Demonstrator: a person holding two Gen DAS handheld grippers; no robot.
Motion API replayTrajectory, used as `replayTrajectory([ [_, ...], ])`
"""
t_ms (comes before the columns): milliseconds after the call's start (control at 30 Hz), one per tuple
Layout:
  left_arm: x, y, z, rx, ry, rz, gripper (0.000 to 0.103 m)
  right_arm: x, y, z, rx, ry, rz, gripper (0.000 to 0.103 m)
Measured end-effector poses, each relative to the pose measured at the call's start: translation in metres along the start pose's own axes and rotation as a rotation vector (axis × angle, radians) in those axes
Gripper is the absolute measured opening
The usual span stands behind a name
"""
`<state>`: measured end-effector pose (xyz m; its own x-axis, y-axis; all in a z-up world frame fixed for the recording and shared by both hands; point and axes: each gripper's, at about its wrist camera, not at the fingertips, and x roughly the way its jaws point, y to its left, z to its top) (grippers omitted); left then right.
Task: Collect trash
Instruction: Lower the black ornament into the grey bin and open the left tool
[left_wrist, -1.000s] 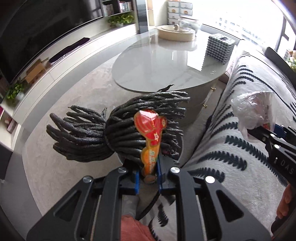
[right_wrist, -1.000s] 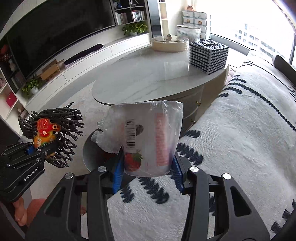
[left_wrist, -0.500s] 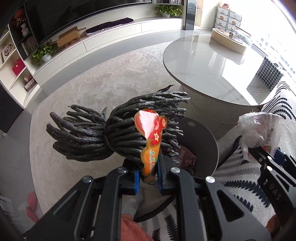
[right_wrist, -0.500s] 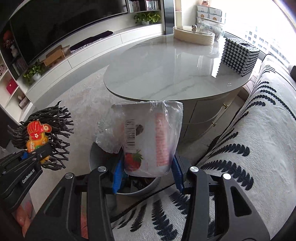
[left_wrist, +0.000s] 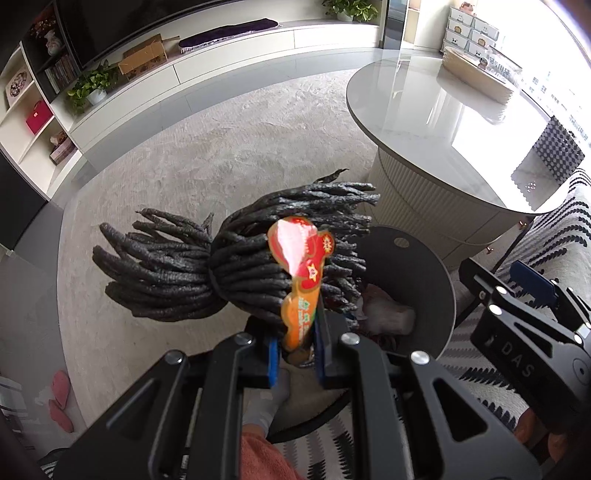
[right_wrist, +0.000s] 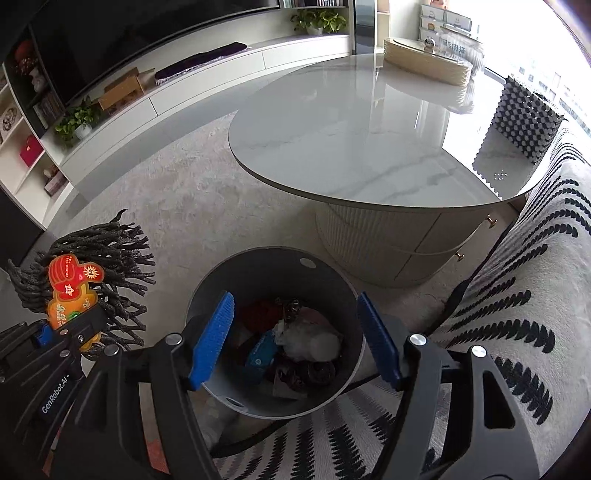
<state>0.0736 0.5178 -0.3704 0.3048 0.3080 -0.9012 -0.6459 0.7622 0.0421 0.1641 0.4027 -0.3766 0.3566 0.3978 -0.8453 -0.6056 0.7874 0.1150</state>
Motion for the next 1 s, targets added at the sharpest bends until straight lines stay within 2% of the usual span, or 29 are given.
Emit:
replayTrajectory([
  [300,0.008,-0.021,0.003,0.058,0.018,-0.01,0.017,-0.025,-0.024,0.003,0.043,-0.048,-0.021,0.067],
  [533,0.025,-0.04,0.012,0.077,0.067,-0.053,0.017,-0.04,-0.045,-0.001,0.067,-0.064,-0.045,0.067],
  [733,0.042,-0.067,0.01,0.136,0.106,-0.084,0.019,-0.046,-0.061,-0.004,0.073,-0.07,-0.076,0.067],
  [867,0.05,-0.07,0.011,0.148,0.127,-0.107,0.021,-0.048,-0.067,-0.007,0.079,-0.069,-0.085,0.067],
  [900,0.05,-0.07,0.012,0.145,0.129,-0.121,0.026,-0.048,-0.068,-0.007,0.079,-0.069,-0.087,0.067],
  [967,0.049,-0.07,0.012,0.142,0.124,-0.144,0.046,-0.049,-0.069,-0.009,0.078,-0.07,-0.092,0.067],
  [1000,0.047,-0.072,0.011,0.146,0.113,-0.143,0.063,-0.049,-0.07,-0.01,0.079,-0.071,-0.095,0.067],
])
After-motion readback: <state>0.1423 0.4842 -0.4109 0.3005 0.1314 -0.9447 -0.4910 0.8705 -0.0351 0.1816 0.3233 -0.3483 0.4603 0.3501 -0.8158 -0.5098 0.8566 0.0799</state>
